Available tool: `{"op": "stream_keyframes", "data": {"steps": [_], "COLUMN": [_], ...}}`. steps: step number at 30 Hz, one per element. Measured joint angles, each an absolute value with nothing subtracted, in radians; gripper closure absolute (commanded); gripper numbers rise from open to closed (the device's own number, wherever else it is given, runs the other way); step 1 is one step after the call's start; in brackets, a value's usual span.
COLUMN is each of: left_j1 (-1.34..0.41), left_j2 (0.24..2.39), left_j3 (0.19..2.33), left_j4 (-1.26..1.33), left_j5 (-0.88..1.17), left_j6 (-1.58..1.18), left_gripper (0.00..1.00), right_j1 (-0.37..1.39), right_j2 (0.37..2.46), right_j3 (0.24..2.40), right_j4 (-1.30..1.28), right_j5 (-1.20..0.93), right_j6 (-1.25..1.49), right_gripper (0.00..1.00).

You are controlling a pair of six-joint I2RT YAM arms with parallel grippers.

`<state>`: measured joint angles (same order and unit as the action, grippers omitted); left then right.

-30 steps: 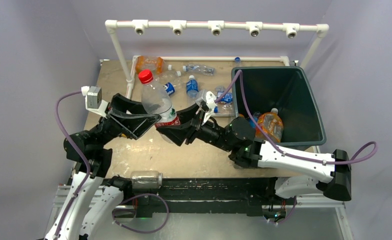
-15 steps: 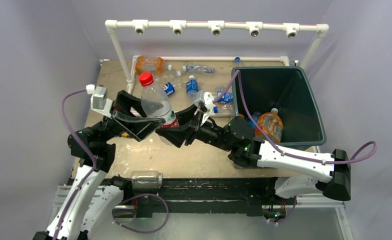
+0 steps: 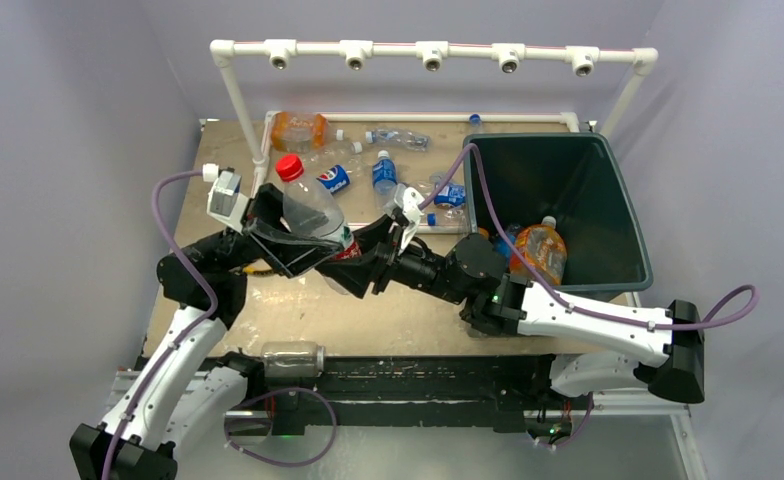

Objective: Put the plastic bottles in the bin
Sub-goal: Place the plastic bottle in the trash bin.

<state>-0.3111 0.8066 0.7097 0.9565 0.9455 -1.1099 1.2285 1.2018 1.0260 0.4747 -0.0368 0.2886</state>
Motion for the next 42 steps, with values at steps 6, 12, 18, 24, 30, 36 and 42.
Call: {"op": "stream_keyframes", "data": {"steps": [6, 12, 18, 24, 30, 36, 42], "left_j1": [-0.341, -0.365, -0.372, -0.387, -0.390, -0.396, -0.402], "left_j2": [0.847, 0.875, 0.835, 0.808, 0.788, 0.775, 0.756], "left_j3": [0.796, 0.887, 0.920, 0.917, 0.899, 0.879, 0.868], "left_j4": [0.803, 0.631, 0.416, 0.299, 0.256, 0.237, 0.216], "left_j5": [0.950, 0.934, 0.873, 0.860, 0.868, 0.871, 0.871], "left_j6": [-1.021, -0.910, -0.728, -0.633, -0.605, -0.581, -0.571], "left_gripper": [0.75, 0.77, 0.78, 0.79, 0.80, 0.81, 0.81], "right_j1": [1.230, 1.230, 1.232, 1.233, 1.234, 1.236, 1.234], "right_j2": [1.172, 1.095, 0.947, 0.937, 1.070, 1.246, 1.366], "right_j3": [1.008, 0.975, 1.015, 1.242, 1.455, 1.552, 1.638], "right_j4": [0.466, 0.415, 0.218, 0.111, 0.069, -0.001, -0.083], "right_j5": [-0.009, 0.049, 0.095, 0.130, 0.177, 0.191, 0.227], "right_j6": [0.279, 0.271, 0.233, 0.183, 0.166, 0.166, 0.161], "right_gripper": [0.12, 0.02, 0.01, 0.04, 0.11, 0.17, 0.24]}}
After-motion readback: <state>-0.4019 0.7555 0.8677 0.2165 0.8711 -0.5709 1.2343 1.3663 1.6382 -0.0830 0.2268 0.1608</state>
